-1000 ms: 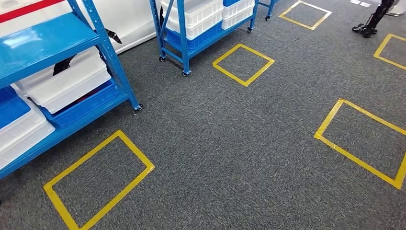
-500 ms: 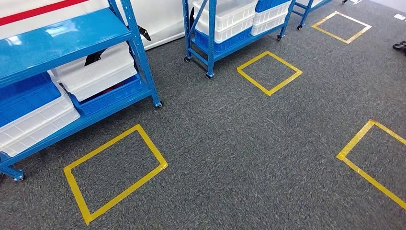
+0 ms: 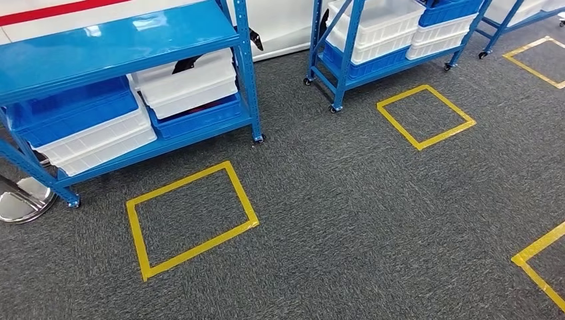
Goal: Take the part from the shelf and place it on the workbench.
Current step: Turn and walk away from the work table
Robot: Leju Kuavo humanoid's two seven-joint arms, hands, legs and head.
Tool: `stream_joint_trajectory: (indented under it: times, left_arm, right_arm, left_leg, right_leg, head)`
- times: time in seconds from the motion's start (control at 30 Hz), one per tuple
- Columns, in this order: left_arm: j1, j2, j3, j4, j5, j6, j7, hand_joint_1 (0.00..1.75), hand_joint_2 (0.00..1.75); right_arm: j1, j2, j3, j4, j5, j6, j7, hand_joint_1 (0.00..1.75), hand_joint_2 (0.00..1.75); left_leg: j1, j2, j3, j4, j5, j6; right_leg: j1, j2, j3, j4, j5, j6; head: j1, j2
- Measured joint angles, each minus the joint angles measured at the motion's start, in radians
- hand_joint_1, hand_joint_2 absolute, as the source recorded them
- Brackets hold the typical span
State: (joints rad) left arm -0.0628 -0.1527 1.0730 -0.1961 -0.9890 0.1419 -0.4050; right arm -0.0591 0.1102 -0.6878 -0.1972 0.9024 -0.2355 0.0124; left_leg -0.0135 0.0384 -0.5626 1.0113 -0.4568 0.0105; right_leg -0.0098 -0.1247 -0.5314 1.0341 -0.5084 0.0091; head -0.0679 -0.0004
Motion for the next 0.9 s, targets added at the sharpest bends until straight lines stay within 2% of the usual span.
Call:
stream_joint_trajectory:
  times: [0.07,0.13,0.17,0.2,0.23,0.27,0.3,0.33,0.37,0.4,0.43,0.47,0.5,0.53,0.57,0.63,0.67,0.7,0.73,0.77,0.8,0.87,0.9]
  left_arm:
    - [0.002,-0.001,0.0,0.0,-0.001,0.0,0.001,0.0,0.0]
    - [-0.001,-0.002,0.0,0.0,-0.001,0.0,0.001,0.0,0.0]
    - [-0.003,-0.002,0.0,0.0,-0.001,0.0,0.001,0.0,0.0]
    - [-0.004,-0.002,-0.001,0.0,-0.001,0.0,0.001,0.0,0.0]
    - [-0.004,-0.002,-0.001,0.0,-0.001,-0.001,0.001,0.0,0.0]
    - [-0.003,-0.003,-0.001,0.0,-0.001,-0.002,0.001,0.0,0.0]
    - [-0.002,-0.003,-0.001,0.0,-0.001,-0.002,0.001,0.0,0.0]
    - [-0.001,-0.003,-0.001,0.0,-0.001,-0.003,0.001,0.0,0.0]
    - [-0.002,-0.003,-0.001,0.0,-0.002,-0.003,0.001,0.0,0.0]
    - [-0.002,-0.004,-0.001,0.0,-0.004,-0.003,0.001,0.0,0.0]
    - [-0.003,-0.004,-0.001,0.0,-0.005,-0.003,0.001,0.0,0.0]
    - [-0.002,-0.004,-0.001,0.0,-0.006,-0.003,0.002,0.0,0.0]
    - [-0.001,-0.003,-0.001,0.0,-0.007,-0.003,0.002,0.0,0.0]
    - [0.0,-0.002,-0.001,0.0,-0.007,-0.003,0.002,0.0,0.0]
    - [0.0,-0.002,-0.002,0.0,-0.007,-0.003,0.002,0.0,0.0]
    - [-0.004,-0.001,-0.002,0.0,-0.007,-0.003,0.003,0.0,0.0]
    - [-0.006,-0.001,-0.002,0.0,-0.008,-0.003,0.003,0.0,0.0]
    - [-0.006,-0.001,-0.002,0.0,-0.008,-0.003,0.003,0.0,0.0]
    - [-0.004,-0.001,-0.002,0.0,-0.008,-0.003,0.002,0.0,0.0]
    - [-0.001,-0.001,-0.002,0.0,-0.008,-0.003,0.002,0.0,0.0]
    - [0.0,-0.001,-0.002,0.0,-0.007,-0.002,0.001,0.0,0.0]
    - [-0.001,-0.001,-0.002,0.0,-0.006,-0.001,-0.001,0.0,0.0]
    - [-0.002,-0.001,-0.002,0.0,-0.006,-0.001,-0.003,0.0,0.0]
  right_arm:
    - [-0.002,0.0,0.0,-0.001,0.001,-0.001,0.0,0.0,0.0]
    - [0.002,0.0,0.0,-0.001,0.001,-0.001,0.0,0.0,0.0]
    - [0.004,0.0,0.0,0.0,0.001,-0.001,0.0,0.0,0.0]
    - [0.006,0.0,0.0,0.0,0.001,-0.001,0.0,0.0,0.0]
    - [0.008,0.0,0.0,0.0,0.001,-0.001,0.001,0.0,0.0]
    - [0.008,0.0,0.0,0.0,0.001,-0.001,0.002,0.0,0.0]
    - [0.009,-0.001,0.0,0.0,0.001,-0.001,0.004,0.0,0.0]
    - [0.011,-0.001,0.0,0.0,0.001,-0.001,0.005,0.0,0.0]
    - [0.012,-0.001,-0.001,0.0,0.001,-0.001,0.007,0.0,0.0]
    - [0.012,-0.001,-0.001,0.0,0.001,-0.001,0.008,0.0,0.0]
    - [0.011,-0.002,-0.002,0.0,0.001,-0.001,0.009,0.0,0.0]
    - [0.009,-0.001,-0.002,0.0,0.001,-0.001,0.01,0.0,0.0]
    - [0.007,-0.001,-0.003,0.0,0.001,-0.001,0.011,0.0,0.0]
    - [0.007,0.0,-0.003,0.0,0.001,-0.002,0.012,0.0,0.0]
    - [0.008,0.0,-0.004,0.0,0.001,-0.002,0.013,0.0,0.0]
    - [0.012,0.0,-0.004,0.0,0.001,-0.002,0.014,0.0,0.0]
    - [0.013,0.0,-0.005,0.0,0.002,-0.002,0.014,0.0,0.0]
    - [0.013,0.0,-0.005,0.0,0.003,-0.002,0.014,0.0,0.0]
    - [0.013,0.0,-0.005,0.0,0.005,-0.002,0.015,0.0,0.0]
    - [0.012,0.0,-0.005,0.0,0.007,-0.002,0.014,0.0,0.0]
    - [0.012,0.0,-0.005,0.0,0.01,-0.002,0.014,0.0,0.0]
    - [0.011,0.0,-0.005,0.0,0.014,-0.002,0.013,0.0,0.0]
    - [0.011,0.0,-0.005,0.0,0.015,-0.002,0.012,0.0,0.0]
  left_leg:
    - [0.008,-0.022,0.013,-0.019,0.011,0.009]
    - [0.012,-0.043,0.017,-0.025,0.015,0.014]
    - [0.012,-0.055,0.017,-0.024,0.015,0.016]
    - [0.012,-0.069,0.017,-0.023,0.014,0.015]
    - [0.013,-0.085,0.019,-0.022,0.013,0.014]
    - [0.013,-0.1,0.021,-0.02,0.011,0.012]
    - [0.015,-0.114,0.023,-0.017,0.008,0.008]
    - [0.015,-0.126,0.021,-0.012,0.005,0.003]
    - [0.015,-0.138,0.017,-0.006,0.002,-0.002]
    - [0.016,-0.147,0.012,-0.002,-0.001,-0.008]
    - [0.017,-0.158,0.007,0.0,-0.001,-0.015]
    - [0.018,-0.169,0.004,0.0,-0.001,-0.022]
    - [0.019,-0.17,0.003,0.001,-0.002,-0.027]
    - [0.019,-0.156,-0.001,0.01,-0.008,-0.032]
    - [0.019,-0.13,-0.014,0.037,-0.023,-0.036]
    - [0.02,-0.07,-0.073,0.153,-0.078,-0.044]
    - [0.023,-0.057,-0.111,0.222,-0.103,-0.048]
    - [0.025,-0.051,-0.14,0.272,-0.115,-0.051]
    - [0.026,-0.048,-0.15,0.286,-0.108,-0.053]
    - [0.026,-0.044,-0.14,0.261,-0.082,-0.052]
    - [0.025,-0.035,-0.112,0.202,-0.045,-0.048]
    - [0.018,0.007,-0.046,0.068,0.012,-0.033]
    - [0.013,0.023,-0.027,0.029,0.022,-0.025]
  right_leg:
    - [-0.001,0.042,-0.01,0.037,-0.028,0.01]
    - [-0.004,0.1,-0.064,0.148,-0.087,0.015]
    - [-0.005,0.112,-0.096,0.207,-0.111,0.016]
    - [-0.006,0.117,-0.118,0.245,-0.118,0.018]
    - [-0.007,0.12,-0.125,0.248,-0.104,0.019]
    - [-0.008,0.124,-0.114,0.214,-0.071,0.02]
    - [-0.011,0.136,-0.089,0.151,-0.028,0.02]
    - [-0.013,0.162,-0.064,0.089,0.004,0.02]
    - [-0.016,0.187,-0.045,0.039,0.023,0.018]
    - [-0.016,0.206,-0.034,0.01,0.03,0.016]
    - [-0.015,0.215,-0.032,0.004,0.025,0.012]
    - [-0.015,0.206,-0.03,-0.001,0.024,0.007]
    - [-0.016,0.192,-0.027,-0.005,0.024,0.0]
    - [-0.018,0.179,-0.022,-0.009,0.024,-0.008]
    - [-0.02,0.164,-0.016,-0.014,0.023,-0.015]
    - [-0.018,0.132,-0.008,-0.018,0.018,-0.024]
    - [-0.016,0.116,-0.006,-0.017,0.015,-0.026]
    - [-0.014,0.101,-0.003,-0.017,0.012,-0.026]
    - [-0.013,0.088,0.001,-0.017,0.008,-0.026]
    - [-0.012,0.075,0.006,-0.017,0.004,-0.024]
    - [-0.011,0.063,0.014,-0.017,-0.001,-0.023]
    - [-0.008,0.04,0.027,-0.017,-0.012,-0.016]
    - [-0.006,0.031,0.031,-0.018,-0.016,-0.011]
  head:
    - [0.0,0.0]
    - [0.0,0.0]
    - [0.0,0.0]
    - [0.0,0.0]
    - [0.0,0.0]
    - [0.0,0.0]
    - [0.0,0.0]
    - [0.0,0.0]
    - [0.0,0.0]
    - [0.0,0.0]
    - [0.0,0.0]
    - [0.0,0.0]
    - [0.0,0.0]
    - [0.0,0.0]
    - [0.0,0.0]
    - [0.0,0.0]
    - [0.0,0.0]
    - [0.0,0.0]
    - [0.0,0.0]
    - [0.0,0.0]
    - [0.0,0.0]
    - [0.0,0.0]
    - [0.0,0.0]
